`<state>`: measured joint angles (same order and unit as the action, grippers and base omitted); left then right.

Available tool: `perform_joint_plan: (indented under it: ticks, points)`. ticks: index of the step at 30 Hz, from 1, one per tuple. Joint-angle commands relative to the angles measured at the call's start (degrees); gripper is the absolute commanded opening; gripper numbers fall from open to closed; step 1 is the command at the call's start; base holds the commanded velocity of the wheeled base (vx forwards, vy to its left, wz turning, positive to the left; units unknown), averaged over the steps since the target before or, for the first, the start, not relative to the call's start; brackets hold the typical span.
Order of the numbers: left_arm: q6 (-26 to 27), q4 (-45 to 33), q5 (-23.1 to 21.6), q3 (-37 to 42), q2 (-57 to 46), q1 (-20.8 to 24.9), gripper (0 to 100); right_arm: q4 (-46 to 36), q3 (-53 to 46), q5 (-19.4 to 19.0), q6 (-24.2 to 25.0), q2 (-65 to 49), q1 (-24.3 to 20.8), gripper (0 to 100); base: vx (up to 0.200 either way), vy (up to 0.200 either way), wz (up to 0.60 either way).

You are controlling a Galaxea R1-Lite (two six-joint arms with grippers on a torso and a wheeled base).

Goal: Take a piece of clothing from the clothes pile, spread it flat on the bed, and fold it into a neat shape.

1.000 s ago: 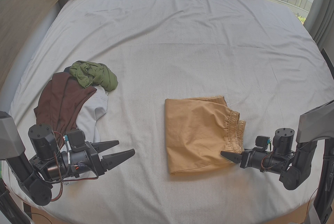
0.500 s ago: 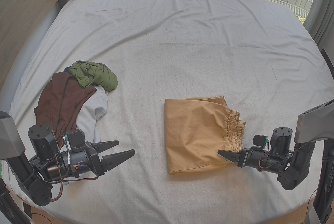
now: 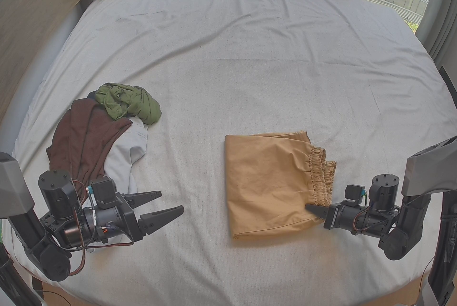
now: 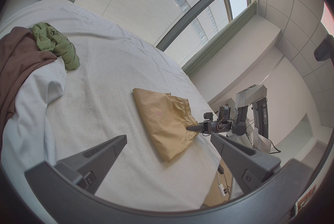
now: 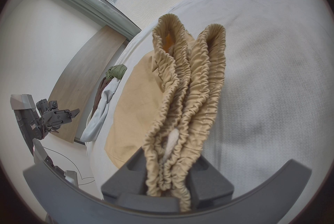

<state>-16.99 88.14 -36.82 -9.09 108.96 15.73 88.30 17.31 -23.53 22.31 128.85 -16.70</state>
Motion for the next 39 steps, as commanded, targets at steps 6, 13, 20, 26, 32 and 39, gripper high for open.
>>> perform_joint_plan:
  ticks: [6,13,20,26,32,39]
  points:
    - [0.21,0.1,-0.1,0.48,-0.41,-0.08,100,0.12,0.0,-0.2,0.02,-0.89,-1.76,0,0.0,0.0,0.0]
    - [6.1,0.1,-0.01,0.48,0.46,-2.81,100,0.12,0.79,-1.26,0.02,-6.16,-3.43,0,0.0,0.0,0.0]
    - [12.6,0.1,-0.1,1.01,0.73,-2.63,100,0.03,4.22,-0.99,0.37,-9.67,-6.59,0,0.0,0.0,0.0]
    - [12.6,0.1,-0.1,1.27,0.55,-2.81,100,0.03,5.89,-1.26,0.28,-10.82,-7.56,0,0.0,0.0,0.0]
    - [12.6,0.1,-0.1,1.18,0.38,-3.42,100,-0.05,9.5,-1.26,1.86,-13.28,-10.11,0,0.0,0.0,0.0]
    - [12.69,0.1,-0.1,1.18,0.38,-2.89,100,-0.41,15.38,-0.73,3.18,-13.81,-11.6,0,0.0,0.0,0.0]
